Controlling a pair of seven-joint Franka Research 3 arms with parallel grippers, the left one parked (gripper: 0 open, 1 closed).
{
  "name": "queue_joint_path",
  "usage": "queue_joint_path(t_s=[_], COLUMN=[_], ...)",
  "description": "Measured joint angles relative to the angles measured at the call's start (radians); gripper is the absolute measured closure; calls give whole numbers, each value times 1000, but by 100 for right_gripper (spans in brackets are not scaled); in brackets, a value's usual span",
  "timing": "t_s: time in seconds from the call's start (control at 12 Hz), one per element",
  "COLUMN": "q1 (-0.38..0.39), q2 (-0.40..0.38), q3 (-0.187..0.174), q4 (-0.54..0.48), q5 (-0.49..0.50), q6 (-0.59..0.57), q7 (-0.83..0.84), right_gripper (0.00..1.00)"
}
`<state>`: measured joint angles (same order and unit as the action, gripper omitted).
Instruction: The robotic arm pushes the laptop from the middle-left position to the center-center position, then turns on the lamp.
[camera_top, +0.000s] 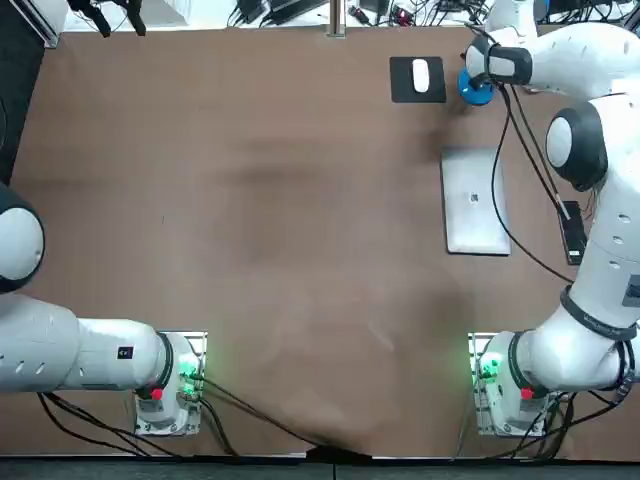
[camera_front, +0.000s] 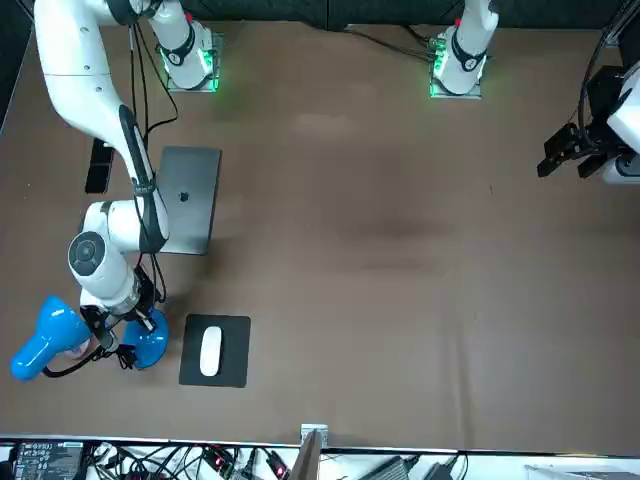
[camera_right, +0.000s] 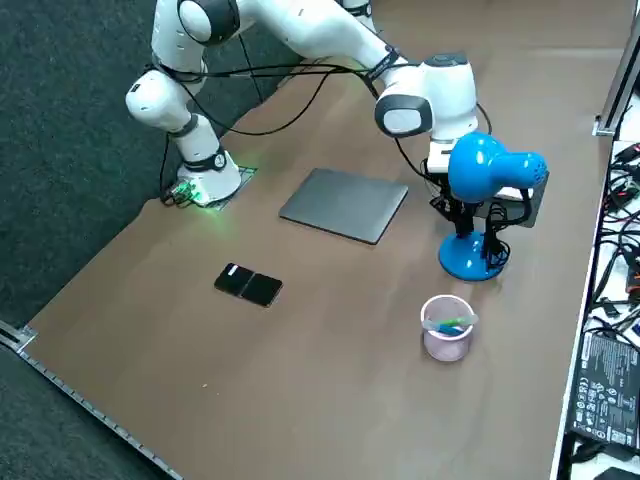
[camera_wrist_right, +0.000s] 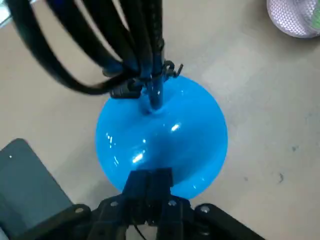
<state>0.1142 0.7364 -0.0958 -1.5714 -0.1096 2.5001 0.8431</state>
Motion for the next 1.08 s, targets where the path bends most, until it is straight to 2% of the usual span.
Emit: queue_joint_path(t_s=[0.58,1.08], q1=[6,51], q2=[5,-61], q3=[9,37], q4=[9,21], q5=[0,0], q6=[-1,-230], q7=[0,-1], right_gripper=[98,93])
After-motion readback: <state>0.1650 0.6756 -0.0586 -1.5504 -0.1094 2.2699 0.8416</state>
